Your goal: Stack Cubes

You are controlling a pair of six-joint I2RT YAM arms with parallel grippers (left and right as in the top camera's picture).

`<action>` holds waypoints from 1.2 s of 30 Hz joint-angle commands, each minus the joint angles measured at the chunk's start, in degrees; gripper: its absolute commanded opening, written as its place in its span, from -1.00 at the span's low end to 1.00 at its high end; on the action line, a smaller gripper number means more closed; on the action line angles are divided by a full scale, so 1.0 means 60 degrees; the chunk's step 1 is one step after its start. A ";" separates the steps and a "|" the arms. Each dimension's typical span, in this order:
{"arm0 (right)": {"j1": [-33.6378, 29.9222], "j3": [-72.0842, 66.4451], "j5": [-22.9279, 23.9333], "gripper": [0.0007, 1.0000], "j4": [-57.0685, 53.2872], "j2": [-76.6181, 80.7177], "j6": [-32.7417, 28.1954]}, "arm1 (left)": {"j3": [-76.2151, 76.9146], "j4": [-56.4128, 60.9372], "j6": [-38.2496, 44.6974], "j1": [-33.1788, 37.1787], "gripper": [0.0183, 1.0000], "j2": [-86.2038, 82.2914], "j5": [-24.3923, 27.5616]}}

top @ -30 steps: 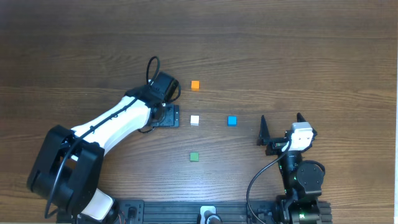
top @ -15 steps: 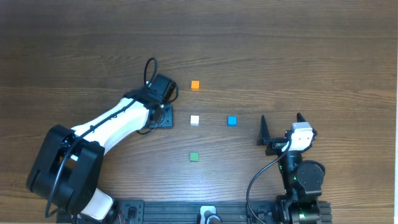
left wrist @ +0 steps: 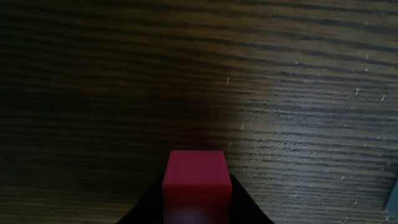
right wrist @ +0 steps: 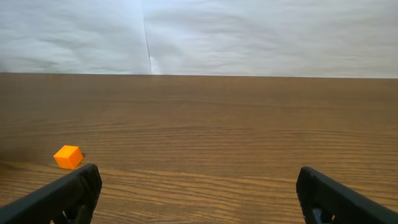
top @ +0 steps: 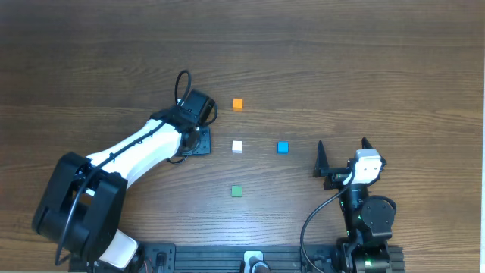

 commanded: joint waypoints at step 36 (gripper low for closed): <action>-0.0062 -0.0084 -0.0076 0.99 0.0018 -0.0066 0.0018 | 0.4532 -0.3468 -0.3107 -0.3242 -0.91 0.1537 -0.0845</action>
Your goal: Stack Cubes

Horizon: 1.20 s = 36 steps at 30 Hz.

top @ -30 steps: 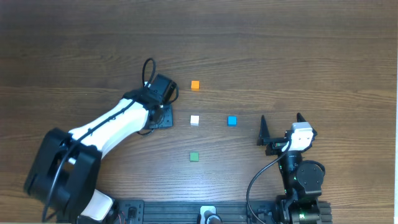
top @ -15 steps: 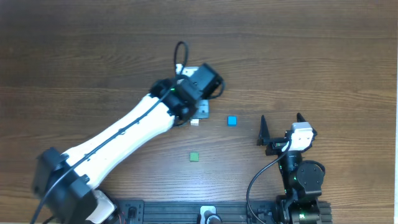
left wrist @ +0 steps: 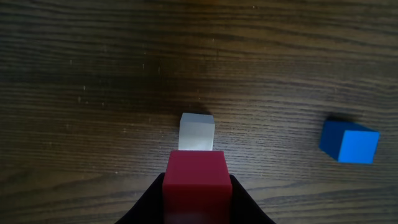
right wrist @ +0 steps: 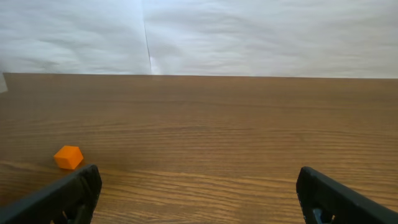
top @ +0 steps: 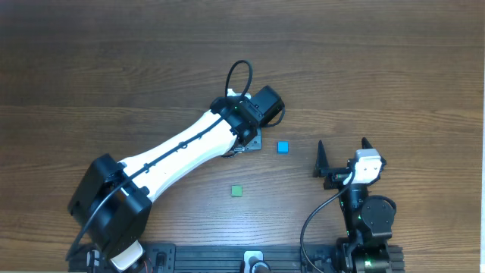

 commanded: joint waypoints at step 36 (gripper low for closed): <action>-0.0062 -0.0084 -0.0076 0.98 0.0015 -0.0058 0.0018 | -0.0510 0.0790 0.0120 0.0262 -0.91 0.0987 0.0503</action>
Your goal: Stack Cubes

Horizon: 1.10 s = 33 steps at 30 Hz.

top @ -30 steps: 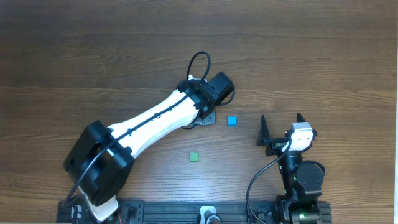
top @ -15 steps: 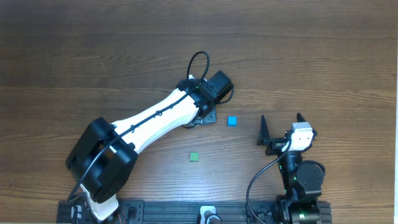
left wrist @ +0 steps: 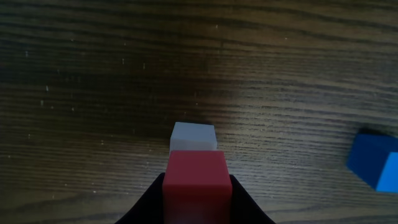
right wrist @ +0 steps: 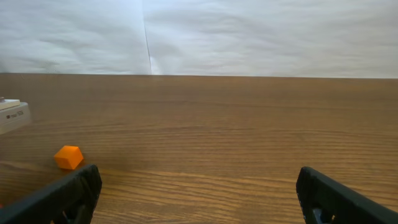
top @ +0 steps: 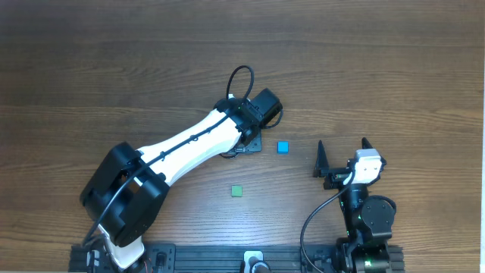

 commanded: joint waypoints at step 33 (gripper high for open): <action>-0.0062 -0.0084 -0.0076 0.99 0.0018 -0.0062 0.0015 | -0.0117 0.0091 0.0106 0.0153 -0.07 0.0528 0.0109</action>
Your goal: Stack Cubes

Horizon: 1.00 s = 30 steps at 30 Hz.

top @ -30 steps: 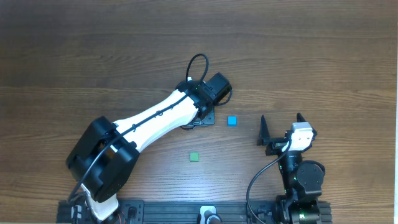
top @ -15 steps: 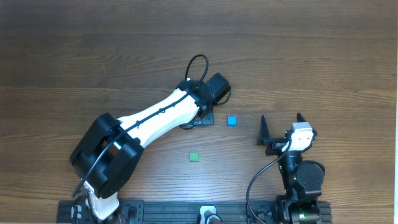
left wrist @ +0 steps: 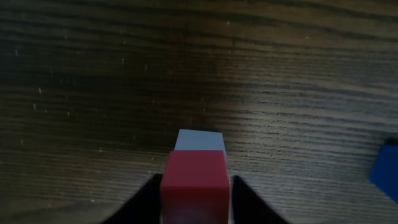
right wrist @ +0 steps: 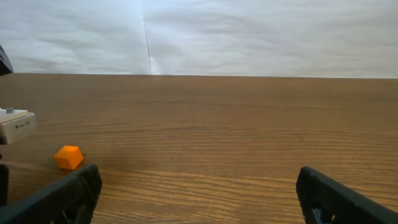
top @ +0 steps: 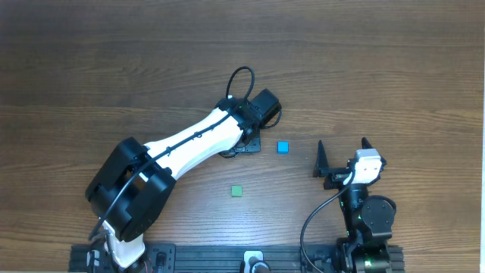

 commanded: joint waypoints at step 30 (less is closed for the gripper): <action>-0.0062 -0.0084 -0.0076 0.98 0.0018 -0.0058 0.0015 | 0.2812 0.0790 0.1483 0.1872 0.59 0.1858 0.0124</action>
